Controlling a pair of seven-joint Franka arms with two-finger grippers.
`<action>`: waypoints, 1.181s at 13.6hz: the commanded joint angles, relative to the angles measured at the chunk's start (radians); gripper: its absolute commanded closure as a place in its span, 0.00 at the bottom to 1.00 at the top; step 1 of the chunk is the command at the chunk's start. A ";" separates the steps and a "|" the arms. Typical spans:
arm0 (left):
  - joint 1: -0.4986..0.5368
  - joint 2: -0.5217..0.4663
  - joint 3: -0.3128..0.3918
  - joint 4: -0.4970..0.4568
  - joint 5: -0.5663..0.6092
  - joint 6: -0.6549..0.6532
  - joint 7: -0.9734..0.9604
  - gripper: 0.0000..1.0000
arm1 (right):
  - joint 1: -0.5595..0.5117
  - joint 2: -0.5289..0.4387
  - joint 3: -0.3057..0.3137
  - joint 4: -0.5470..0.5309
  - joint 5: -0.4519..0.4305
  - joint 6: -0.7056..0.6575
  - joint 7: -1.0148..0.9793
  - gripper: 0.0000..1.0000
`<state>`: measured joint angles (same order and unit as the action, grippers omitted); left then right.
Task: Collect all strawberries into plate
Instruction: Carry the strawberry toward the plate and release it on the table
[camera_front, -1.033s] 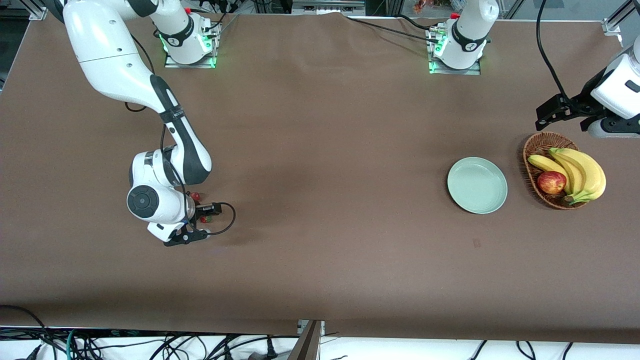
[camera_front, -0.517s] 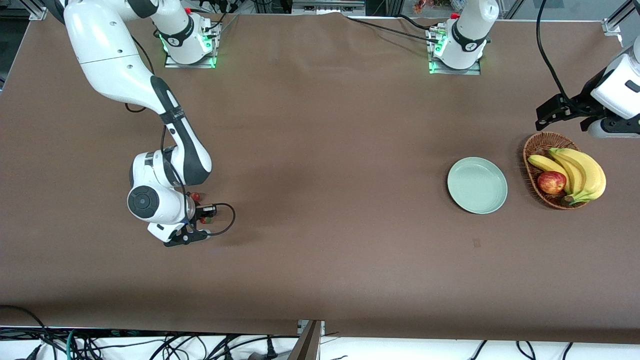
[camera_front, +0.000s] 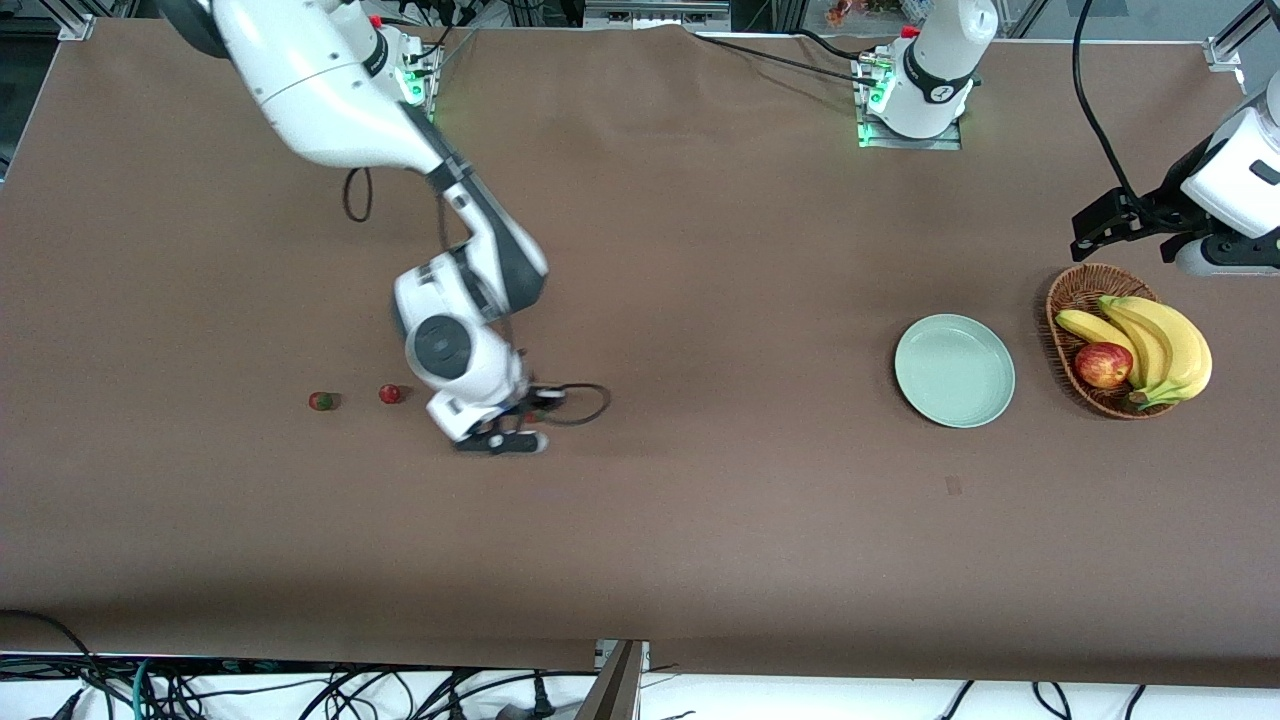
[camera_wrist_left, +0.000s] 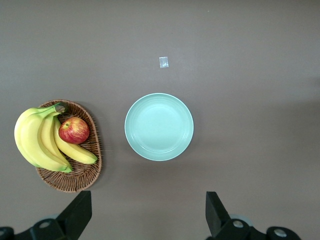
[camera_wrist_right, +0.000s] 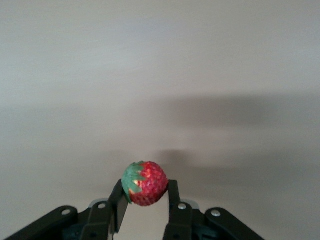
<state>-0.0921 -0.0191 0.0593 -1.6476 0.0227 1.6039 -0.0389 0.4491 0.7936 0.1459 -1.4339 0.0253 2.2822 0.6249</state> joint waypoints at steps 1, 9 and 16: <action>-0.005 0.002 0.004 0.015 -0.007 -0.009 -0.001 0.00 | 0.120 0.035 0.001 0.030 0.004 0.165 0.272 0.93; -0.005 0.002 0.002 0.017 -0.007 -0.009 -0.001 0.00 | 0.419 0.314 0.006 0.271 0.002 0.537 0.590 0.85; 0.002 0.019 0.002 0.015 -0.063 -0.015 -0.001 0.00 | 0.327 0.236 0.006 0.273 -0.005 0.456 0.566 0.00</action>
<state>-0.0903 -0.0105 0.0621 -1.6476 -0.0181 1.6036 -0.0389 0.8407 1.0919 0.1398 -1.1581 0.0251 2.8288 1.2081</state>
